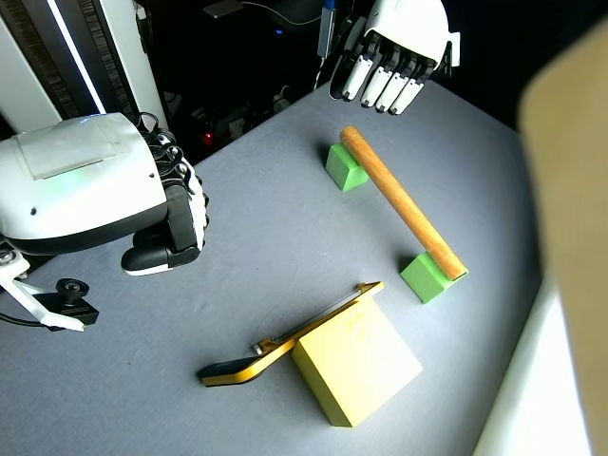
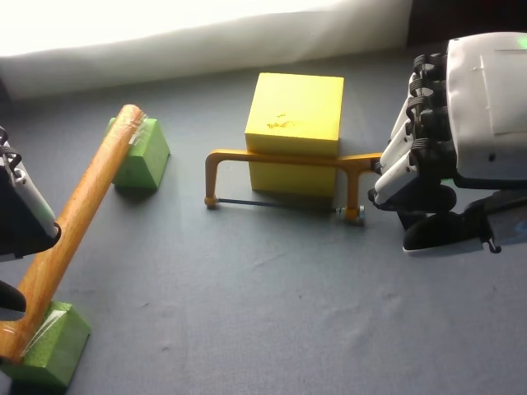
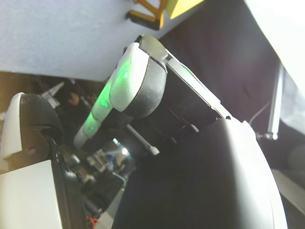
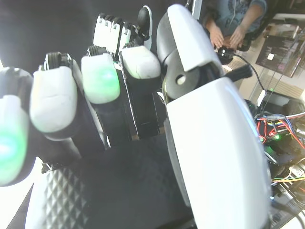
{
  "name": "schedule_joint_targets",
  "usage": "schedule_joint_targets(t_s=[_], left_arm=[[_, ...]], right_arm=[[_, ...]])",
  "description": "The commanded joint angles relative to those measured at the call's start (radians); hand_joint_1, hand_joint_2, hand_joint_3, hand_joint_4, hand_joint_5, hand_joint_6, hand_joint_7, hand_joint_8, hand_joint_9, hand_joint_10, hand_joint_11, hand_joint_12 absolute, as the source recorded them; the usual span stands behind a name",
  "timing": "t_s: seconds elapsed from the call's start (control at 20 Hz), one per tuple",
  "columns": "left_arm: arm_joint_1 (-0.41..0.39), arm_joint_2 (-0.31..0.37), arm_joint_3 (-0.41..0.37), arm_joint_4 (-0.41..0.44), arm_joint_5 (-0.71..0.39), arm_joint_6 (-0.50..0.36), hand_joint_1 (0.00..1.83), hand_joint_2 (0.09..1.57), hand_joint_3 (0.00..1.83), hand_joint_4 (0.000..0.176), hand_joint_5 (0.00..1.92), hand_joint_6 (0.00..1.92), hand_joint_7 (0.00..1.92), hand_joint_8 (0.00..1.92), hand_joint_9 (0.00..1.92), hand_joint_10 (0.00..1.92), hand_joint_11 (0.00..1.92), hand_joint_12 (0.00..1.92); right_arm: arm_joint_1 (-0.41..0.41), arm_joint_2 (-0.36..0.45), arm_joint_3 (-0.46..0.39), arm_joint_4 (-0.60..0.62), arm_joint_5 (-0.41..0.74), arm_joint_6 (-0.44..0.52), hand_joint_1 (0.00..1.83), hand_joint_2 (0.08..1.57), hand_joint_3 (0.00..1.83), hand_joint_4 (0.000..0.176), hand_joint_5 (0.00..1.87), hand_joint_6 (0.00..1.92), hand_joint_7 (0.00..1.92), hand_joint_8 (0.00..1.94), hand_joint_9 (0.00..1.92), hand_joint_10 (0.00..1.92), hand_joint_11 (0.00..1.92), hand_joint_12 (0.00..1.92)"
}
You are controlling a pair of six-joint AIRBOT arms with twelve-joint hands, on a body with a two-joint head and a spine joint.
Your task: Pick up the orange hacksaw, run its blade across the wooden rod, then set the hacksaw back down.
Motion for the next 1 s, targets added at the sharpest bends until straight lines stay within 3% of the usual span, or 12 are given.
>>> schedule_joint_targets(t_s=[0.0, 0.2, 0.35, 0.45, 0.65, 0.95], left_arm=[[-0.004, 0.010, 0.012, -0.063, -0.081, 0.002, 0.03, 1.18, 0.12, 0.000, 0.00, 0.01, 0.00, 0.01, 0.00, 0.01, 0.00, 0.14], [-0.002, 0.010, 0.027, -0.063, -0.082, 0.009, 0.00, 1.23, 0.00, 0.000, 0.00, 0.00, 0.00, 0.00, 0.00, 0.00, 0.00, 0.05], [-0.002, 0.010, 0.029, -0.063, -0.082, 0.013, 0.00, 1.22, 0.00, 0.000, 0.03, 0.01, 0.00, 0.00, 0.00, 0.00, 0.01, 0.01], [-0.002, 0.011, 0.022, -0.063, -0.082, 0.023, 0.00, 1.22, 0.00, 0.000, 0.00, 0.00, 0.00, 0.00, 0.00, 0.00, 0.00, 0.00], [-0.032, 0.010, 0.023, -0.055, -0.052, 0.037, 0.00, 1.20, 0.00, 0.000, 0.00, 0.00, 0.00, 0.00, 0.00, 0.00, 0.00, 0.00], [-0.074, 0.031, 0.008, 0.062, 0.021, 0.029, 0.00, 1.21, 0.00, 0.000, 0.00, 0.00, 0.00, 0.00, 0.00, 0.00, 0.00, 0.00]], right_arm=[[0.012, 0.005, 0.002, 0.076, 0.049, 0.007, 0.22, 0.98, 0.11, 0.000, 0.08, 0.05, 0.15, 0.05, 0.15, 0.08, 0.00, 0.71], [0.013, 0.005, 0.002, 0.077, 0.045, 0.023, 0.21, 1.02, 0.00, 0.000, 0.10, 0.00, 0.18, 0.00, 0.19, 0.00, 0.00, 0.71], [0.014, 0.007, 0.003, 0.080, -0.004, 0.167, 0.22, 1.02, 0.00, 0.000, 0.12, 0.01, 0.19, 0.00, 0.19, 0.00, 0.00, 0.69], [0.014, 0.018, 0.002, 0.145, -0.081, 0.305, 0.24, 1.03, 0.00, 0.000, 0.13, 0.01, 0.19, 0.00, 0.19, 0.00, 0.00, 0.68], [0.011, 0.038, 0.003, 0.222, -0.189, 0.468, 0.25, 1.04, 0.00, 0.000, 0.15, 0.01, 0.19, 0.00, 0.19, 0.00, 0.00, 0.67], [-0.065, 0.088, 0.003, 0.329, -0.321, 0.773, 0.34, 1.03, 0.00, 0.000, 0.14, 0.00, 0.16, 0.00, 0.17, 0.00, 0.00, 0.63]])
